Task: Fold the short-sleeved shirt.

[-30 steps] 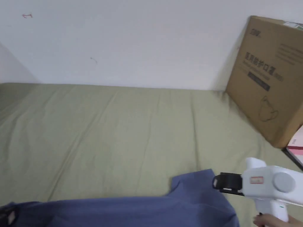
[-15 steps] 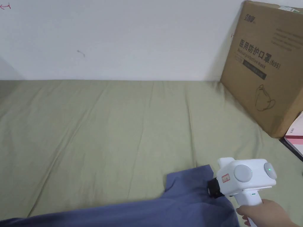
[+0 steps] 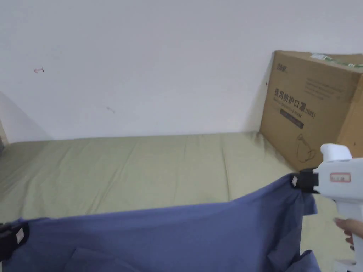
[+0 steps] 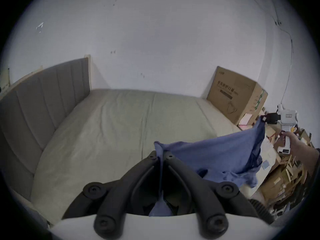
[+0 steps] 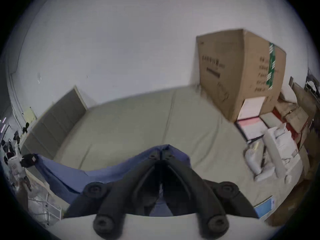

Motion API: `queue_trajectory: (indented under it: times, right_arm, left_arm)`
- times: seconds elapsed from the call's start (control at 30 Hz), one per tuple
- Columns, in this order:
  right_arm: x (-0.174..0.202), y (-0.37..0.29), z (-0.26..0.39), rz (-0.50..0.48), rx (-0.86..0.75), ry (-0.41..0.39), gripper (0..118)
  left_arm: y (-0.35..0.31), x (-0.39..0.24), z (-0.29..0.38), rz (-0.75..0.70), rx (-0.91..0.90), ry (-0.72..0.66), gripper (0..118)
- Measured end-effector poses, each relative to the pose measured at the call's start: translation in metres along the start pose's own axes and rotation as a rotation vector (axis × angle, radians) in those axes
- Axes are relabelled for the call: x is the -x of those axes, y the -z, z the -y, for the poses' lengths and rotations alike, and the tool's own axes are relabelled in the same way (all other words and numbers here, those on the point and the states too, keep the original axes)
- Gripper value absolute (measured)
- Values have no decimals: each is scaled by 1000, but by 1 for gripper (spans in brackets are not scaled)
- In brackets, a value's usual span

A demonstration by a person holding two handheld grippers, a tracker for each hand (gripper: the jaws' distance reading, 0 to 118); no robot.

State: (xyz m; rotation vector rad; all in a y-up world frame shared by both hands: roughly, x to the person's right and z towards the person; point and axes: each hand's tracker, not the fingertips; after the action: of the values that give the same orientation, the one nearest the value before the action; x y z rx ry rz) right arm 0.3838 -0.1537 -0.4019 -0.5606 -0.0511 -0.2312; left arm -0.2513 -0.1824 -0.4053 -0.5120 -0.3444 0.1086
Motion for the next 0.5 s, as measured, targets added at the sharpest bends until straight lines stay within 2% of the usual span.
queue_trajectory:
  times: [0.17, 0.37, 0.5]
  right_arm:
    - [17, -48, -59, 29, -122, -67, 0]
    - [40, -70, -131, 76, -213, -94, 0]
    - [52, -72, -175, 84, -258, -85, 0]
  left_arm:
    - [-10, -10, -66, 17, -69, 67, 2]
    - [-8, -17, -139, 30, -108, 86, 2]
    - [1, -20, -176, -7, -142, 127, 2]
